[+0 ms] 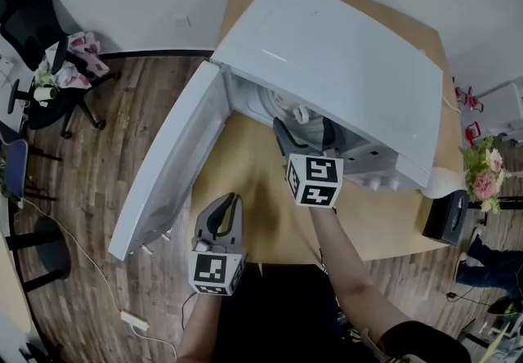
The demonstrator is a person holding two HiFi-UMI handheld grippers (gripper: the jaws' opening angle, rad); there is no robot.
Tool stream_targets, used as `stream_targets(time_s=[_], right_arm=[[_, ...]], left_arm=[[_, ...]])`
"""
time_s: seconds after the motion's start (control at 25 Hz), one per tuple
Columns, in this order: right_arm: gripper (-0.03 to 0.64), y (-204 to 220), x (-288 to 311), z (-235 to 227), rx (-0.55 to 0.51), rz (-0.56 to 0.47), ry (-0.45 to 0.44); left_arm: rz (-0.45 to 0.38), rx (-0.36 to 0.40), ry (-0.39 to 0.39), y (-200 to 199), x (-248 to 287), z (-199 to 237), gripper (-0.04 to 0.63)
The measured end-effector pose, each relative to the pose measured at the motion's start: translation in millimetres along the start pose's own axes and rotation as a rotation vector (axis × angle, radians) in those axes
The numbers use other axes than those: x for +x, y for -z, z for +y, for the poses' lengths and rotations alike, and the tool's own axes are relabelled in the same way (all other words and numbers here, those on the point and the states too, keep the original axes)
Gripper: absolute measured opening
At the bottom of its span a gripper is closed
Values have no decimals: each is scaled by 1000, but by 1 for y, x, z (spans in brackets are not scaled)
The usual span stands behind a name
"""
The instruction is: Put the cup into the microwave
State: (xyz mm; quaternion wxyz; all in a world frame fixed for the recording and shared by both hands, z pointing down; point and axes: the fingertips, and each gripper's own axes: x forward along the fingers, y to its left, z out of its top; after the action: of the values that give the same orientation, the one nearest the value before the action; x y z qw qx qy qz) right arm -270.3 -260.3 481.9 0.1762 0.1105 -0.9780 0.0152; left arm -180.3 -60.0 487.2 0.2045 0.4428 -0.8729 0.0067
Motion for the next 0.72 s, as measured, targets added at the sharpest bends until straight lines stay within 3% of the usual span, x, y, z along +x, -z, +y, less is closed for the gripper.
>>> stream_targets(time_s=[0.72], right_arm=[[426, 38, -71, 32, 68, 143, -102]], left_arm=[[-1, -6, 40, -12, -1, -15, 8]])
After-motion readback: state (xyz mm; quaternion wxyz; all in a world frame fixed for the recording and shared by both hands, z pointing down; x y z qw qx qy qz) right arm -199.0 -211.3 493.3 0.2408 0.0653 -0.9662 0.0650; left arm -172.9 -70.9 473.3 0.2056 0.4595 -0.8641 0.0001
